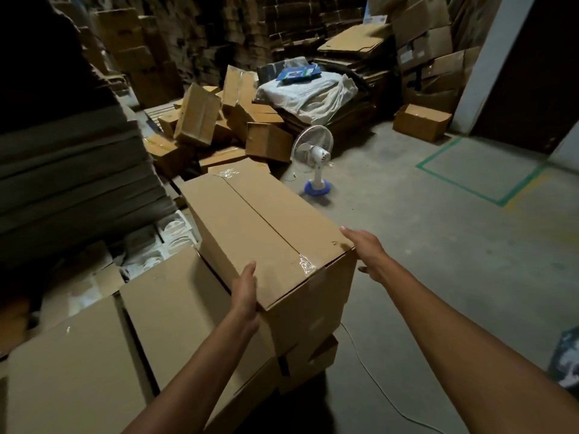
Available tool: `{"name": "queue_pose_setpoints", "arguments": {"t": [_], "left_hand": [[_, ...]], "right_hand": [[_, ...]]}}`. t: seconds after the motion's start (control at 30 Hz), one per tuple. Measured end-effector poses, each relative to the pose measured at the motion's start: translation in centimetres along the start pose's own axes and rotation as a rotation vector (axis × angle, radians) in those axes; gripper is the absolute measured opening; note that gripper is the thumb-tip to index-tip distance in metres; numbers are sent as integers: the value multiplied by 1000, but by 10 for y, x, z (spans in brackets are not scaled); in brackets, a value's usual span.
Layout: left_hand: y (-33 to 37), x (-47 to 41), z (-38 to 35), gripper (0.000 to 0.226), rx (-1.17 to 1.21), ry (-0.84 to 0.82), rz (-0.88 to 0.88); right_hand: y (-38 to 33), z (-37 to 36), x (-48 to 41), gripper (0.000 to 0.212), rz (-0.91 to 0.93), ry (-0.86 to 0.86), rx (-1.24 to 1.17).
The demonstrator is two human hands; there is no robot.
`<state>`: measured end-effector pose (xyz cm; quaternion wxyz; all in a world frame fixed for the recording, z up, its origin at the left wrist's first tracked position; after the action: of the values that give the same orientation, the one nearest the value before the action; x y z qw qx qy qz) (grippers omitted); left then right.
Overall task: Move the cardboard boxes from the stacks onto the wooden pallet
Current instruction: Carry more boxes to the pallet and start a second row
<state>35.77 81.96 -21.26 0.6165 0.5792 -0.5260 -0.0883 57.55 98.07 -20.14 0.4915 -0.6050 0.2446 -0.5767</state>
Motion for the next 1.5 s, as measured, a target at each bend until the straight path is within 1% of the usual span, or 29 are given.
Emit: {"name": "queue_pose_setpoints", "arguments": {"t": [0.03,0.07,0.13,0.2,0.3,0.43,0.53,0.63,0.77,0.8,0.83,0.9,1.0,1.07,1.1,1.13,1.23,1.33,1.5], "left_hand": [[3,2,7,53,-8,15,-30],[8,5,14,46,-23,24,-67],[19,9,31,36,-52,17,-130],[30,12,49,34,-74,-4,-164],[47,24,82,32,-106,-32,-160],[64,48,135,25,-159,-120,-160],[73,75,177,27,-207,-202,-179],[84,108,216,28,-263,-270,-231],[90,151,252,28,-325,-397,-262],[90,162,259,28,-337,-438,-266],[89,171,264,28,-348,-483,-271],[86,187,272,31,-362,-562,-269],[79,213,285,32,-375,-655,-261],[72,234,293,23,-386,-705,-250],[69,247,299,19,-383,-724,-244],[64,259,306,20,-378,-746,-242],[49,295,335,30,-404,-810,-249],[33,338,371,20,-455,-864,-282],[9,397,432,24,-525,-998,-289]], "right_hand": [[2,-6,5,43,-7,-11,11],[5,-13,10,35,-3,-10,18],[11,-31,24,32,15,10,0],[17,-52,43,34,55,65,-42],[28,-85,75,40,58,181,-129],[41,-129,129,49,72,278,-173],[51,-163,177,43,103,338,-222],[60,-196,233,55,110,406,-246],[70,-229,319,67,115,505,-185],[72,-234,341,61,129,522,-180],[75,-237,361,49,142,533,-181],[80,-242,399,31,150,516,-214],[86,-251,454,26,172,490,-266],[91,-257,490,23,201,526,-255],[94,-261,509,24,211,546,-254],[98,-266,527,25,216,560,-260],[122,-288,584,35,173,579,-328],[165,-319,639,46,95,629,-423],[230,-383,724,63,63,747,-535]]}}
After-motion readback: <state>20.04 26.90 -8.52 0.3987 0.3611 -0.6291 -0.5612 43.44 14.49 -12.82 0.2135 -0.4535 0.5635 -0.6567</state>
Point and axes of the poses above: each hand's wrist, its own x-axis away from the middle knuckle, its own z-axis out of the back of the hand, y = z × x, the point moved 4 cm from there along -x, towards the middle knuckle, and after that the axes turned 8 degrees about -y, right-handed, at the moved point
